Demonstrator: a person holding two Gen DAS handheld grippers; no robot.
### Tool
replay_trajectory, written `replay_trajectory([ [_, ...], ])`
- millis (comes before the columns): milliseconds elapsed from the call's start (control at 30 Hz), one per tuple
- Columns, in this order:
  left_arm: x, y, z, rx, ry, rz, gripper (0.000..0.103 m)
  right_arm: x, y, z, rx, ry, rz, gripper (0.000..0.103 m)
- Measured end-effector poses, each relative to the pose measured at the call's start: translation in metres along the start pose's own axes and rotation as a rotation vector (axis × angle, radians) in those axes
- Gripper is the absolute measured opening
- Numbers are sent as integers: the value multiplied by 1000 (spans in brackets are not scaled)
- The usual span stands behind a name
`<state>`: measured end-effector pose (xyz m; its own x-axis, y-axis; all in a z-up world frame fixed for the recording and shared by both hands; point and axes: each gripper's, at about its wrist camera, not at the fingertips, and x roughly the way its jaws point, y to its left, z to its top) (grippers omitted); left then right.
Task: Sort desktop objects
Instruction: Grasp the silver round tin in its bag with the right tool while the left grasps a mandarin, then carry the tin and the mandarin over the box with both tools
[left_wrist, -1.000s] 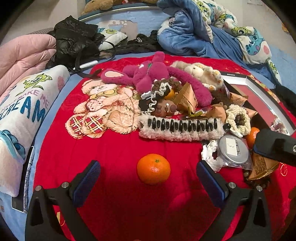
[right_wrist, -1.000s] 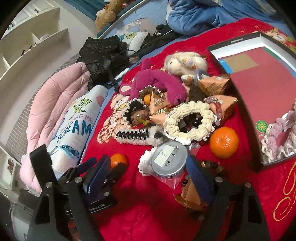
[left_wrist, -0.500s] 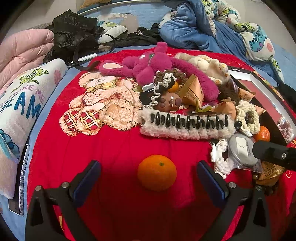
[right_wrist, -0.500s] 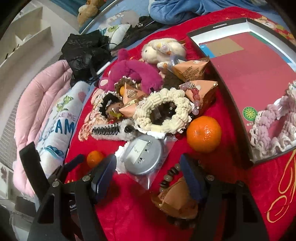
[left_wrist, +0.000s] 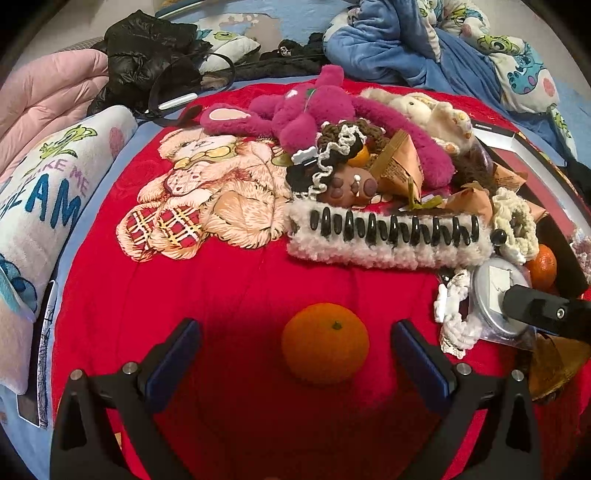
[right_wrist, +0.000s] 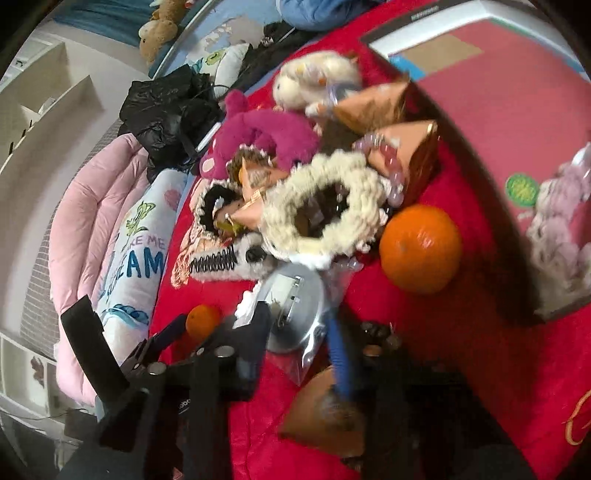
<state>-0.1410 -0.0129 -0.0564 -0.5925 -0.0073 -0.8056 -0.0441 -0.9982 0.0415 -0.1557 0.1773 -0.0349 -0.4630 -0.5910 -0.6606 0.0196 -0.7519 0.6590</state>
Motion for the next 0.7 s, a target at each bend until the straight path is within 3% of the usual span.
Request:
replay_trajectory([
  [300,3,6,-1,-24,16,-24,103,-2,16,-6,-77,-29,-8,20],
  [400,1,7,-1,-30,8,-25,98,-7,20,-8,-93,-45,11,17],
  [533,-4,14,-2,-65,-3,-22,76,-12,25,-9,-114,-61,42,14],
  [667,-8,23,-3,-100,-10,3,40,-15,31,-10,-141,-68,62,11],
  [700,-9,24,-3,-100,-10,2,40,-15,33,-10,-147,-67,69,10],
])
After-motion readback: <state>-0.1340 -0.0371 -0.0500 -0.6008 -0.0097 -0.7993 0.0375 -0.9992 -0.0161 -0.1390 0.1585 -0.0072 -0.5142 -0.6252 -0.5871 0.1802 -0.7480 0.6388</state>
